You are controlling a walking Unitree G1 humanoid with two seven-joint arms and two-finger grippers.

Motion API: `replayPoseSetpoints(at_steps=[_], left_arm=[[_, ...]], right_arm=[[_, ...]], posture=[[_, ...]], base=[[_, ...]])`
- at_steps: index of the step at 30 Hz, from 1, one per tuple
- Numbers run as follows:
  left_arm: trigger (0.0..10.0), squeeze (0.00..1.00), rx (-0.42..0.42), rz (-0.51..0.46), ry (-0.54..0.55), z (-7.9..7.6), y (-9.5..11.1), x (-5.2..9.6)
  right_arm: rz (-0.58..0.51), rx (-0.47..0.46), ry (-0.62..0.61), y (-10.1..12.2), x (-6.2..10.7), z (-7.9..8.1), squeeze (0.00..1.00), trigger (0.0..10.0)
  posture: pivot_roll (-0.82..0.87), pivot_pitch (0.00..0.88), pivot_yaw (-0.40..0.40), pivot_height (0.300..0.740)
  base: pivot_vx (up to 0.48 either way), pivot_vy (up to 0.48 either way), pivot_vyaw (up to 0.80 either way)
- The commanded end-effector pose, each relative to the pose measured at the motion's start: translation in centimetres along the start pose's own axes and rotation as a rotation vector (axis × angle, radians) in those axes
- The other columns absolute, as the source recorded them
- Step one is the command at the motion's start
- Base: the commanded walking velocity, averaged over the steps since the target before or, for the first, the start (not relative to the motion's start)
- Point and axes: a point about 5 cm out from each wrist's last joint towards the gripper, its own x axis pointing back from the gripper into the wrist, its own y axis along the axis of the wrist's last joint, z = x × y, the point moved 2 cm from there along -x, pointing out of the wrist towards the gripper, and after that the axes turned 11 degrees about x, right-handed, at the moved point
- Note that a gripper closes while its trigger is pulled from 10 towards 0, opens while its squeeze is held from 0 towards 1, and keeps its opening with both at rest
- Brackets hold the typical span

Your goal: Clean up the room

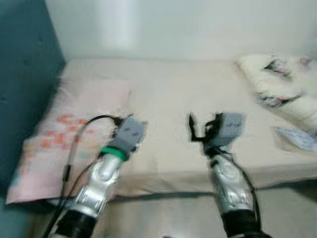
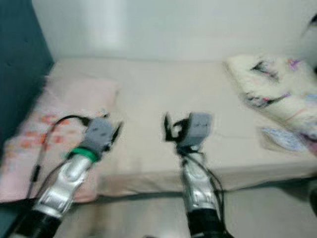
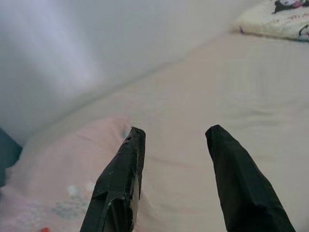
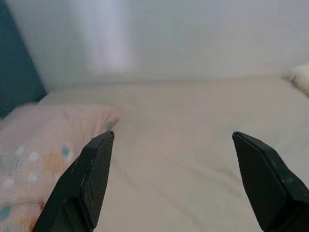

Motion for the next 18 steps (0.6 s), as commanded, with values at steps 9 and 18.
replayPoseSetpoints(at_steps=[9, 18], left_arm=[[10.0, 0.00, -0.002, 0.017, -0.012, -0.46, -0.46, 0.14], [10.0, 0.00, -0.001, 0.019, -0.014, -0.45, -0.50, 0.17]], right_arm=[[0.016, 0.004, -0.014, -0.39, 0.27, -0.47, 0.00, 10.0], [0.017, 0.003, -0.015, -0.39, 0.35, -0.40, 0.00, 10.0]], posture=[[-0.06, 0.028, 0.003, 0.736], [-0.06, 0.033, 0.005, 0.736]], base=[[0.000, -0.457, 0.00], [0.000, -0.453, 0.00]])
